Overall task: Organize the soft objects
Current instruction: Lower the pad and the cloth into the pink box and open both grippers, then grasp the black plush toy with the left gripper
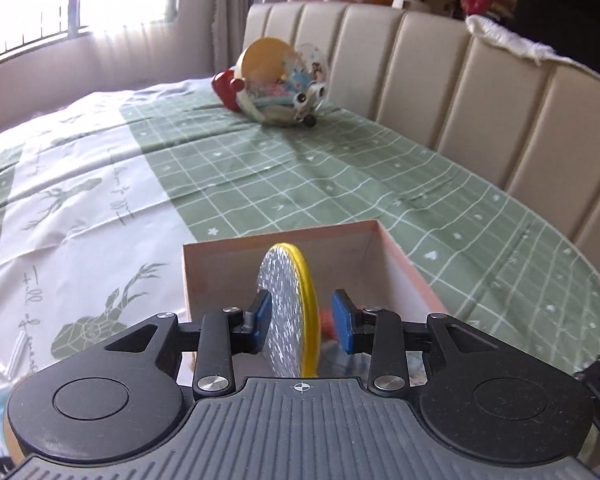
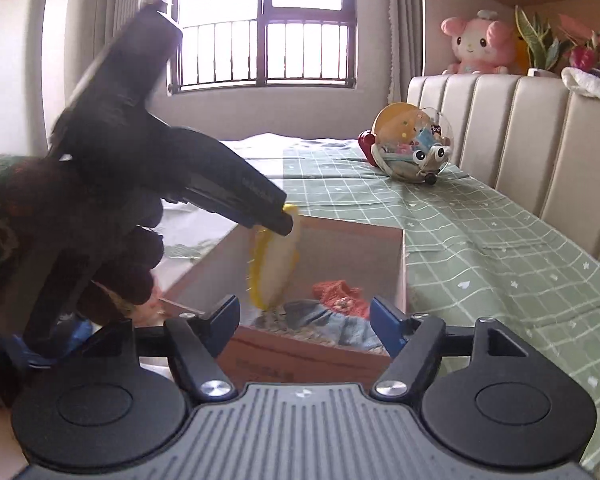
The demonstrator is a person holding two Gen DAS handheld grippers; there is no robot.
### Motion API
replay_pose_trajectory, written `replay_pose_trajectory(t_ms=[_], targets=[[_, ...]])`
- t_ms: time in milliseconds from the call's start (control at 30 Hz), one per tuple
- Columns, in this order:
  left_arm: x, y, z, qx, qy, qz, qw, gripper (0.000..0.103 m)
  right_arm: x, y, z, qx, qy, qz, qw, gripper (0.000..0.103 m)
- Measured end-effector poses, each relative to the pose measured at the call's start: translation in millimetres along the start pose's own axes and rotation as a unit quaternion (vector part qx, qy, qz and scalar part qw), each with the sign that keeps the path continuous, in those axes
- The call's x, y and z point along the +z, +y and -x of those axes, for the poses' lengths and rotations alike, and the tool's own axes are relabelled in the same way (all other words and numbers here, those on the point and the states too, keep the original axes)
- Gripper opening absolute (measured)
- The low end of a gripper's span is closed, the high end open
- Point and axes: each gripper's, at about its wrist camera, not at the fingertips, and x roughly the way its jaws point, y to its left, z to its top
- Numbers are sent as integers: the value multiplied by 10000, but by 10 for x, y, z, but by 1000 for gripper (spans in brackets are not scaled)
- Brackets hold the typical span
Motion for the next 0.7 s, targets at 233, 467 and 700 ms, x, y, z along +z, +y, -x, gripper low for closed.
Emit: replay_pose_trajectory(t_ms=[233,467,700], targets=[[-677,54,985,-34,-346,37,9994,37,-270,343,184,131,253,-79,9996,76],[-1379,490,1884,516,-835,716,9926,37,-654,676,204,207,472,130,9986,76],[-1859,1096,2276,996,-984,1791,9738,36,-866,791,87,347,777,-35,9964,76]])
